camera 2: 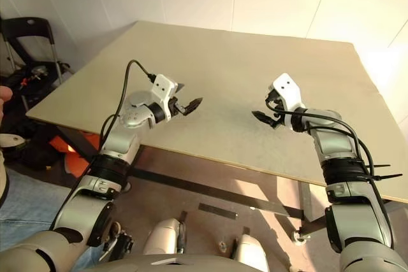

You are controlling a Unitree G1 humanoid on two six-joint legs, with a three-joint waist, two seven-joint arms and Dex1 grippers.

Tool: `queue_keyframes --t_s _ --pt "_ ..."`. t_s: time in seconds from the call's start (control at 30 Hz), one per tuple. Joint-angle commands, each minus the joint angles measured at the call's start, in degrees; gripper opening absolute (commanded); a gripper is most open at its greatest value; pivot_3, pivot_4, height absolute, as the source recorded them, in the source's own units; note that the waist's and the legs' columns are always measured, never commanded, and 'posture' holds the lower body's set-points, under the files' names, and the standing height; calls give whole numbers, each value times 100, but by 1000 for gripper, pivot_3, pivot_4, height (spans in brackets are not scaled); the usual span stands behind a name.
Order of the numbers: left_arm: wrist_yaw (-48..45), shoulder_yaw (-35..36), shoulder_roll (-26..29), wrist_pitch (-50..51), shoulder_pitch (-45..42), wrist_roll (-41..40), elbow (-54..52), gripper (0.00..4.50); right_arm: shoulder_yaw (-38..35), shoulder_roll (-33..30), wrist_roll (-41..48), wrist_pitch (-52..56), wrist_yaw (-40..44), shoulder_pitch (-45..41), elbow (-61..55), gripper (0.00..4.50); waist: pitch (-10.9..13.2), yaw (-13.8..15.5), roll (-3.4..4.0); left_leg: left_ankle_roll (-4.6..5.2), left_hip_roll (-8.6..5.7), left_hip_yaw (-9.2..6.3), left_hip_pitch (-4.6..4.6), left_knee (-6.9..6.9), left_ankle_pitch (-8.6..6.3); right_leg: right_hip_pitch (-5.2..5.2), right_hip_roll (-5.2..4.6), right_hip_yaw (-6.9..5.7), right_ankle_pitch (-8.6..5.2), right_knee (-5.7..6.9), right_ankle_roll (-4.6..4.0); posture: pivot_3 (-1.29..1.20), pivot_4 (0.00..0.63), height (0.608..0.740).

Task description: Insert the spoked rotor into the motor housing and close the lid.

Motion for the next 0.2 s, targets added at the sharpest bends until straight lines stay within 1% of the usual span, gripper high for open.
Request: queue_keyframes --t_s 0.03,0.2 --pt "-17 84 38 -1 115 -57 -435 4482 -93 39 -38 -186 -96 -149 111 4063 -1 -1 2 0 0 0 0 0 0 1 0 0 0 -1 0 0 0 740" --pt "-2 45 -16 170 322 -56 -728 4482 -125 324 -114 -332 -547 -413 613 4063 -1 -6 2 1 0 1 -2 0 -1 -3 0 0 0 0 0 0 0 740"
